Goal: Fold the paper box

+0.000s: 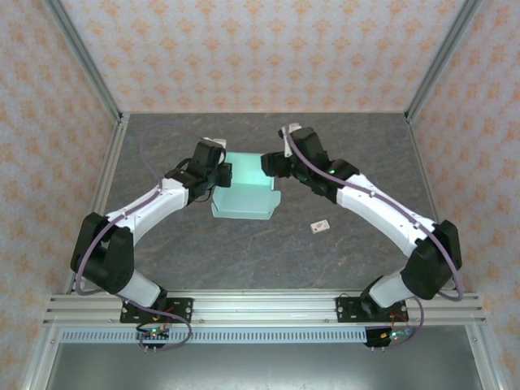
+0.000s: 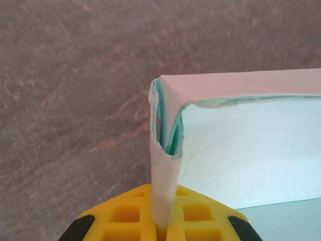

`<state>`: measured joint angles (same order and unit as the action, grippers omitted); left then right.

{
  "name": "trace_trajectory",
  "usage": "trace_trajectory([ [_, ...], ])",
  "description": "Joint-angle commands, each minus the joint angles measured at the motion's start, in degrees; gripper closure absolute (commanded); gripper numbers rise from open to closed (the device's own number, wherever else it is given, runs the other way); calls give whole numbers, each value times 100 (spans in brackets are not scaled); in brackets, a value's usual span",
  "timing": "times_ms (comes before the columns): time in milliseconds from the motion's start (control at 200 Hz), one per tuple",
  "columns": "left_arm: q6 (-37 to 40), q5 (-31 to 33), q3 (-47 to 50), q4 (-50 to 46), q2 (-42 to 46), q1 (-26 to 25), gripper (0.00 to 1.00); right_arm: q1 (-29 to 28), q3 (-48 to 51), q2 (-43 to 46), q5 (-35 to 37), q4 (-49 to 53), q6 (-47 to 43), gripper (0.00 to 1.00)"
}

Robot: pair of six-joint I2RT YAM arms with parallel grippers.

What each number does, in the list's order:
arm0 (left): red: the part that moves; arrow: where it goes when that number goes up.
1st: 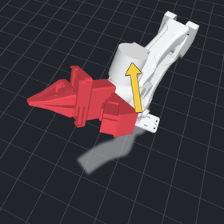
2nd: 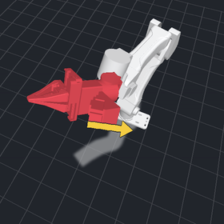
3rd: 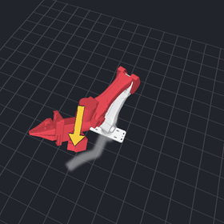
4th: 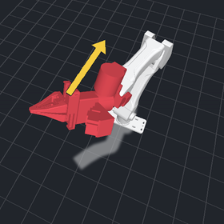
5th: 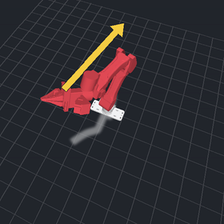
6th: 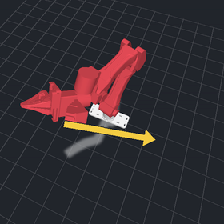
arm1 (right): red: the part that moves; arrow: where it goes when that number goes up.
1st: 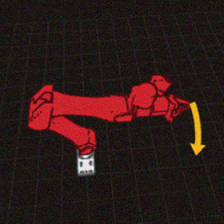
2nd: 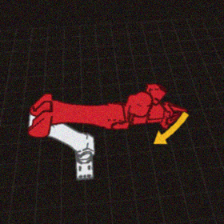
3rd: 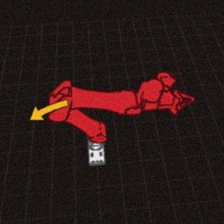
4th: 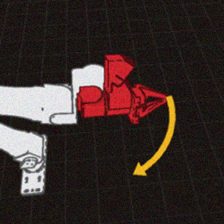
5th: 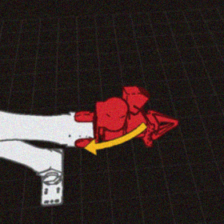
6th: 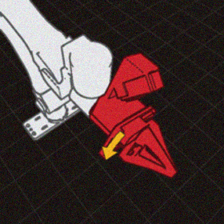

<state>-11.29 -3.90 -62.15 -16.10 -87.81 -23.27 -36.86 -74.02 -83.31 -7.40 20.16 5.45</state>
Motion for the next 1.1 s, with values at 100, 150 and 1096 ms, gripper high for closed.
trace_trajectory([
  [100, 1044, -640, -682, -2054, -634, -48, 100, 726, 475, 484, -910, 28, 228, 26],
  [150, 1130, -837, -896, -2274, -892, -48, 100, 754, 573, 441, -864, 0, 212, 26],
  [1096, 4023, -30, -4618, -5298, -4316, -567, 100, 898, 2092, 987, -325, -320, 105, 29],
])
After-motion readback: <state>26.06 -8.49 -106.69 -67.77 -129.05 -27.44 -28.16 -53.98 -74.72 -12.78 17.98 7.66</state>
